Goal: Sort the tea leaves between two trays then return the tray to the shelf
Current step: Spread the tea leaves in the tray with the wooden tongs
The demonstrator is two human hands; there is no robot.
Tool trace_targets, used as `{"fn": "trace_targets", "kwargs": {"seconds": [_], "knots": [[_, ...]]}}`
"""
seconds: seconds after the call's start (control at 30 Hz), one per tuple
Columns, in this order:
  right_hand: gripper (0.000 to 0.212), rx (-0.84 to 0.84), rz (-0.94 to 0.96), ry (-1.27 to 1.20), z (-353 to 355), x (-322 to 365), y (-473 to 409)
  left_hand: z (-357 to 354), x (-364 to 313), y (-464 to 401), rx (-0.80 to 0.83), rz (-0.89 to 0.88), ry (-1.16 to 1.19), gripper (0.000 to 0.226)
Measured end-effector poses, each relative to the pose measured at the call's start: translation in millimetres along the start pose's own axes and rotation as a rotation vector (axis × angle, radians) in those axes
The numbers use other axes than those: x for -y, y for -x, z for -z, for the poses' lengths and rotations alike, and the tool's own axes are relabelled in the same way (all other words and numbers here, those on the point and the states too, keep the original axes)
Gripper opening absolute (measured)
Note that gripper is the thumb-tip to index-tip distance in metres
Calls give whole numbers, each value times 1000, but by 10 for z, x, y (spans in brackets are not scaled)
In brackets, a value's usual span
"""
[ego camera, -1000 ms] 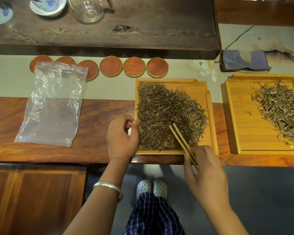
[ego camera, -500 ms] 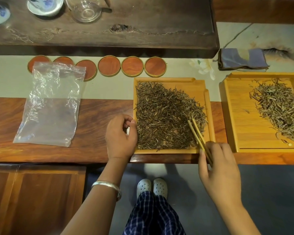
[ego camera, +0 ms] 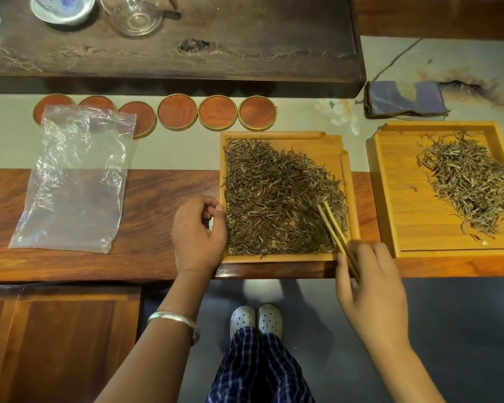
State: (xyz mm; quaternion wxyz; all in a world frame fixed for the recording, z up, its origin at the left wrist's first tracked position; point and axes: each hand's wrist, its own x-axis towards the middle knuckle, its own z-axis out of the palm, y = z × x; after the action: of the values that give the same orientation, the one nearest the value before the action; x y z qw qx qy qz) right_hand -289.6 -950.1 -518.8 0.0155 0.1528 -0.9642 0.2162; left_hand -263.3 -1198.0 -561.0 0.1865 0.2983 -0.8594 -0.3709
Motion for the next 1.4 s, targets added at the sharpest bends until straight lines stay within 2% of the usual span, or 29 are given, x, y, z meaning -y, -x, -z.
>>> {"fn": "trace_targets", "kwargs": {"seconds": [0.17, 0.5, 0.97, 1.4], "knots": [[8, -43, -26, -6, 81, -30, 109, -4, -15, -1, 3, -4, 0, 7], [11, 18, -61, 14, 117, -84, 265, -27, 35, -12, -6, -16, 7, 8], [8, 34, 14, -34, 3, 109, 74, -35, 77, -10, 2, -25, 22, 9], [7, -10, -72, -45, 102, 12, 239, -32, 58, -12, 2, -21, 20, 8]]}}
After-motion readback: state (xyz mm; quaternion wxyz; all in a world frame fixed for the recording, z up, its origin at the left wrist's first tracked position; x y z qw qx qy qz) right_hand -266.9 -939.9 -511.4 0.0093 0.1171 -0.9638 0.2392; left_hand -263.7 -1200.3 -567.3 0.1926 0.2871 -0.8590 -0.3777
